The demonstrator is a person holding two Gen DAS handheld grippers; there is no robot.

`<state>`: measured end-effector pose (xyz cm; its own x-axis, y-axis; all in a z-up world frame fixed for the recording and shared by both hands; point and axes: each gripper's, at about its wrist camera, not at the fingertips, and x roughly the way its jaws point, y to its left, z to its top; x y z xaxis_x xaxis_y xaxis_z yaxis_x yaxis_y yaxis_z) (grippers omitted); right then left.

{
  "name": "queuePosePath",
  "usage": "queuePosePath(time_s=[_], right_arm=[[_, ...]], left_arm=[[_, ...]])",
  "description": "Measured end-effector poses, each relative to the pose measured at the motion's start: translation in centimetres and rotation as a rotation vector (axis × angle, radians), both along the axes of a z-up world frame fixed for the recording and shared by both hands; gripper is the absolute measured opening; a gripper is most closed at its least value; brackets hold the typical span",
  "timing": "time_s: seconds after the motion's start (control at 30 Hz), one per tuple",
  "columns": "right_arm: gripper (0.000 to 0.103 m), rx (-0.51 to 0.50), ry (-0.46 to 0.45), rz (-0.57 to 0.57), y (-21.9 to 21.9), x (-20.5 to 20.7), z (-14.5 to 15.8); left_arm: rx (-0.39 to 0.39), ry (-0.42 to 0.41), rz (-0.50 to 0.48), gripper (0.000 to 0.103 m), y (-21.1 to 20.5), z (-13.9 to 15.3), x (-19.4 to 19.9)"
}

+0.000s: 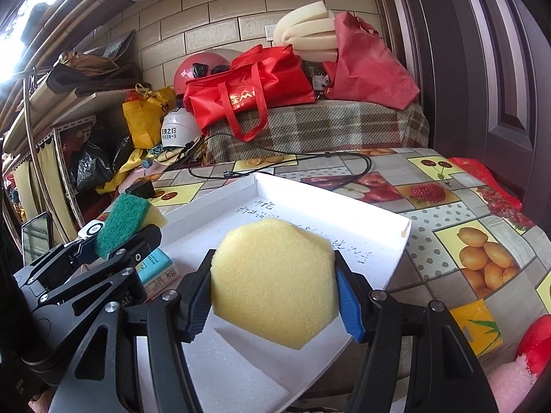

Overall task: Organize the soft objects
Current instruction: 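Lower both sponges into the tray and open both grippers, then grasp the knotted hair ties with the left gripper while the right gripper grasps another white foam block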

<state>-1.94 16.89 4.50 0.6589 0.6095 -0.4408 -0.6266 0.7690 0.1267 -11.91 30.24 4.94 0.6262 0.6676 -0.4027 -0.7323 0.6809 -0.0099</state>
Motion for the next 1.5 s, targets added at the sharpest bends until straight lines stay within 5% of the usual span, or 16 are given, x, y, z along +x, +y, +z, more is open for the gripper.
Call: queuePosePath(time_s=[0.3, 0.47, 0.83, 1.0, 1.27, 1.5], right_arm=[[0.083, 0.026, 0.044, -0.042, -0.8, 0.8, -0.2], [0.086, 0.056, 0.042, -0.06, -1.3, 0.7, -0.1], [0.086, 0.072, -0.017, -0.082, -1.4, -0.3, 0.3], [0.086, 0.09, -0.081, -0.089, -2.3, -1.7, 0.8], [0.088, 0.028, -0.21, -0.001, -3.9, -5.9, 1.1], [0.088, -0.024, -0.192, 0.011, -7.7, -6.5, 0.8]], left_arm=[[0.001, 0.0, 0.02, 0.048, 0.2, 0.0, -0.5], [-0.008, -0.019, 0.062, 0.082, 0.7, -0.1, -1.2], [0.043, -0.055, 0.09, 0.084, -0.4, 0.2, -1.9], [0.063, -0.101, 0.097, 0.101, -1.1, 0.5, -2.9], [0.064, -0.151, 0.006, 0.103, -3.3, 0.7, -4.7], [0.051, -0.162, -0.168, 0.103, -7.0, 0.8, -5.2]])
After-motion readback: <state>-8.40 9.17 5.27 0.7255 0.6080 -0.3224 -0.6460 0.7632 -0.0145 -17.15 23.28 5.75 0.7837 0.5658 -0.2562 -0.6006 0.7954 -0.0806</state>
